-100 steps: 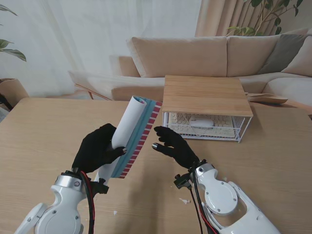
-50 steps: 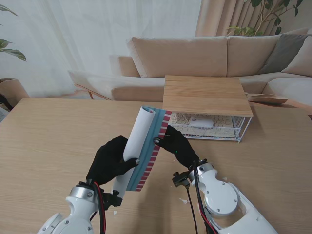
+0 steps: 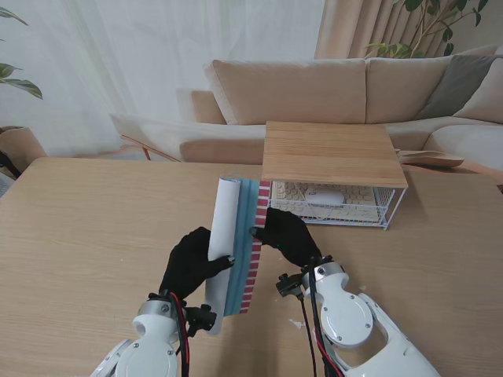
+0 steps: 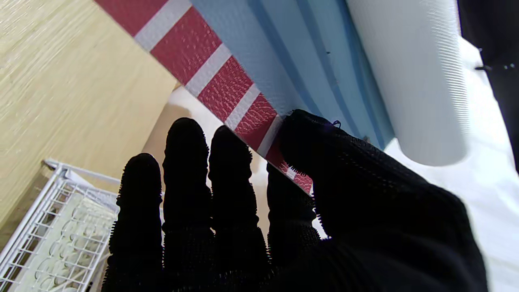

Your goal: Unroll the mouse pad and set up the keyboard and mouse from the tabletop organizer

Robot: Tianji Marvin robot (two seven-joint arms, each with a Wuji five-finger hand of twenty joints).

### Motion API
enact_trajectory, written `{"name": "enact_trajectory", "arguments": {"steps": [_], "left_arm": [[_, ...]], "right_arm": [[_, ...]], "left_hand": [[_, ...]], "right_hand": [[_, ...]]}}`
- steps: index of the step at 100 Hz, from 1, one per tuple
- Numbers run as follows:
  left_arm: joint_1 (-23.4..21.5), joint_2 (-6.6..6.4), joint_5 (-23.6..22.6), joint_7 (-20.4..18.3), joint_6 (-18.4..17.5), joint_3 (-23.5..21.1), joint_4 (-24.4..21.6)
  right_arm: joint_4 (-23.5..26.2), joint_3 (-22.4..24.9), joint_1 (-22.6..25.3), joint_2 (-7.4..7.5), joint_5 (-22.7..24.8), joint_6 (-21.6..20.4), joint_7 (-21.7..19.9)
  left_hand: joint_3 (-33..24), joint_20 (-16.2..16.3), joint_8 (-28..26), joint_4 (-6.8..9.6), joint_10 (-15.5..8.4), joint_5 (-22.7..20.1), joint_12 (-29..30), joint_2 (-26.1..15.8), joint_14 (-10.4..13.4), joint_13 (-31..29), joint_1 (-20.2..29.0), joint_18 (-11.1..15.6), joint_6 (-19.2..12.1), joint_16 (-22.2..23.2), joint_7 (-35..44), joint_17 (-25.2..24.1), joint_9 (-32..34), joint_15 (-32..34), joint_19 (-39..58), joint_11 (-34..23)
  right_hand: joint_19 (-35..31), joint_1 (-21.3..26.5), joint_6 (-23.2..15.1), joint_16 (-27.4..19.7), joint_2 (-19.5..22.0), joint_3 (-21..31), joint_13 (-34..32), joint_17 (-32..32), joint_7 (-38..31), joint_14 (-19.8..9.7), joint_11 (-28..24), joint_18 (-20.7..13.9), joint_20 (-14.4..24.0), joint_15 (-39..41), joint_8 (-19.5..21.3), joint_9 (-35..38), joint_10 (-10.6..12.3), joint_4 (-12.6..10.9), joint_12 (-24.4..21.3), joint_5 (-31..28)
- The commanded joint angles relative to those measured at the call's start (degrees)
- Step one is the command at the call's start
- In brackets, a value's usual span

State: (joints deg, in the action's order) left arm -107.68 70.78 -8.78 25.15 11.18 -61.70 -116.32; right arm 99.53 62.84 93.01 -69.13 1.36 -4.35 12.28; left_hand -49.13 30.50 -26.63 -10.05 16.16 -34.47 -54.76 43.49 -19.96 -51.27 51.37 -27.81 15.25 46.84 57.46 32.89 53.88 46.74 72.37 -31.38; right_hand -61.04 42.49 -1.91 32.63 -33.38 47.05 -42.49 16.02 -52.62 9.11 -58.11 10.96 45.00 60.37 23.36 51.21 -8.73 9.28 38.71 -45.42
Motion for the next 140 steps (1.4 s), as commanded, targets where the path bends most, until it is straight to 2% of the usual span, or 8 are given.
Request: {"name": "enact_trajectory", "arguments": {"steps": [1, 25, 51, 57, 75, 93, 122, 140], "left_arm": [[0.57, 1.46, 2.31, -0.23, 1.17, 0.48, 0.65], [3.23, 2.97, 9.02, 1.65, 2.00, 1.54, 3.96], [4.56, 2.24, 10.69, -0.97, -3.73, 1.82, 6.80], [4.53, 2.14, 10.80, -1.35, -3.88, 1.85, 6.89], [5.29, 2.84, 10.84, 0.41, -2.89, 2.66, 7.87], [7.75, 4.74, 12.53, 4.71, -0.94, 4.22, 11.76], [9.82, 8.65, 22.11, 11.95, 4.30, 5.97, 17.13], [10.49, 9.16, 23.41, 12.04, 6.16, 5.94, 20.05]], "right_arm": [[-0.39, 0.10, 0.15, -0.46, -0.58, 0.57, -1.31], [-0.66, 0.69, 0.07, -0.32, -4.46, 2.18, -3.71], [-0.62, 1.02, -0.16, -0.32, -10.94, 5.42, -6.78], [-0.62, 1.06, -0.19, -0.42, -11.70, 5.78, -6.81], [-1.62, 0.60, -0.60, -0.86, -7.29, 4.92, -3.53], [-3.30, 0.25, -1.16, -0.67, -0.51, 6.29, -2.14], [-6.46, -2.58, -3.74, -0.65, 5.34, 15.70, -2.50], [-7.90, -3.63, -5.00, 0.30, 9.80, 19.30, -5.29]], "left_hand": [[-4.18, -0.01, -0.75, 0.61, -1.77, -5.87, -0.96, -3.05, 0.63, -2.28, 6.58, -0.03, -6.18, 1.12, 6.87, -0.40, 2.52, 1.11, -0.70, -1.11], [-4.10, 0.25, -0.38, 0.80, -1.93, -5.54, -0.98, -3.37, 0.28, -1.06, 7.34, 0.46, -6.57, 1.38, 7.09, -2.09, 1.56, 0.88, -0.96, -1.28], [-3.66, 0.26, -1.10, 1.19, -4.05, -5.55, -1.07, -3.27, 1.26, -0.32, 8.23, 3.72, -9.03, 1.59, 7.36, -3.43, 0.93, -1.48, -2.11, -0.95], [-3.70, 0.26, -1.14, 1.21, -4.08, -5.56, -1.10, -3.24, 1.29, -0.36, 8.25, 3.77, -9.07, 1.65, 7.37, -3.43, 0.92, -1.58, -2.16, -0.93], [-3.72, 0.33, -0.97, 1.15, -3.79, -5.59, -1.12, -3.20, 1.27, -0.57, 7.85, 3.42, -8.43, 1.99, 7.22, -3.17, 1.07, -1.65, -2.13, -0.93], [-3.65, 1.26, -0.24, 0.97, -3.40, -5.49, -0.07, -3.30, 0.39, 0.03, 7.21, 2.84, -8.22, 2.03, 7.43, -4.20, 1.13, -1.00, -1.06, -0.91], [-3.98, 1.99, 0.88, 1.05, -1.94, -5.62, 1.21, -2.87, -0.85, -0.11, 7.33, 1.31, -6.87, 1.16, 7.51, -4.39, 1.28, -0.10, -0.67, -1.27], [-3.46, 8.10, 2.00, 1.01, -0.96, -5.09, 4.31, -3.10, -3.51, 3.47, 6.70, -2.30, -6.36, 1.26, 8.17, -11.54, 0.39, 4.48, 2.87, -4.41]], "right_hand": [[-3.23, 2.17, -2.23, 0.95, -0.90, 2.60, -2.37, 0.53, -2.98, -0.53, -1.85, 0.55, -1.08, 1.69, 0.99, 2.46, 0.03, 2.92, 0.99, -2.19], [-2.00, 1.61, 0.16, 0.35, 0.94, 1.95, 0.20, -2.07, -1.62, 0.08, 1.89, 1.16, -3.32, -0.79, 5.08, -0.25, 0.00, 2.04, 0.13, 1.29], [0.06, -4.36, 4.85, -2.50, 1.72, 1.17, 4.00, -0.27, 15.10, 0.78, 5.80, -0.01, -3.82, -7.71, 5.12, -10.54, 0.52, 0.09, -6.14, 6.95], [-1.36, -1.03, 3.61, -2.17, 1.08, -0.28, 1.38, 1.56, 9.29, 1.50, 4.65, 0.30, -3.36, -6.65, 2.73, -7.80, 0.06, 1.56, -6.96, 6.43], [-12.09, 4.49, -0.89, 2.90, 1.77, 1.54, -8.63, 8.99, -2.44, 2.40, -1.66, 2.69, 0.95, 5.76, 1.80, 3.37, -2.27, 2.28, -2.27, -0.81], [-15.38, 5.03, 2.08, 5.01, 0.42, 4.27, -11.17, 10.04, -2.85, 3.71, -3.46, 4.13, 2.34, 9.80, 3.38, 5.97, -4.85, 1.77, 0.50, -1.61], [-15.89, 5.96, 5.94, 5.82, -0.15, 5.85, -12.22, 10.18, -2.92, 5.38, -3.82, 5.50, 2.75, 10.87, 4.27, 7.20, -7.30, 1.93, 2.05, -2.03], [-15.81, 6.25, 6.76, 6.04, 0.13, 5.68, -11.97, 9.69, -2.83, 5.73, -3.93, 5.78, 2.92, 11.00, 4.62, 7.05, -7.87, 2.00, 2.68, -1.91]]}}
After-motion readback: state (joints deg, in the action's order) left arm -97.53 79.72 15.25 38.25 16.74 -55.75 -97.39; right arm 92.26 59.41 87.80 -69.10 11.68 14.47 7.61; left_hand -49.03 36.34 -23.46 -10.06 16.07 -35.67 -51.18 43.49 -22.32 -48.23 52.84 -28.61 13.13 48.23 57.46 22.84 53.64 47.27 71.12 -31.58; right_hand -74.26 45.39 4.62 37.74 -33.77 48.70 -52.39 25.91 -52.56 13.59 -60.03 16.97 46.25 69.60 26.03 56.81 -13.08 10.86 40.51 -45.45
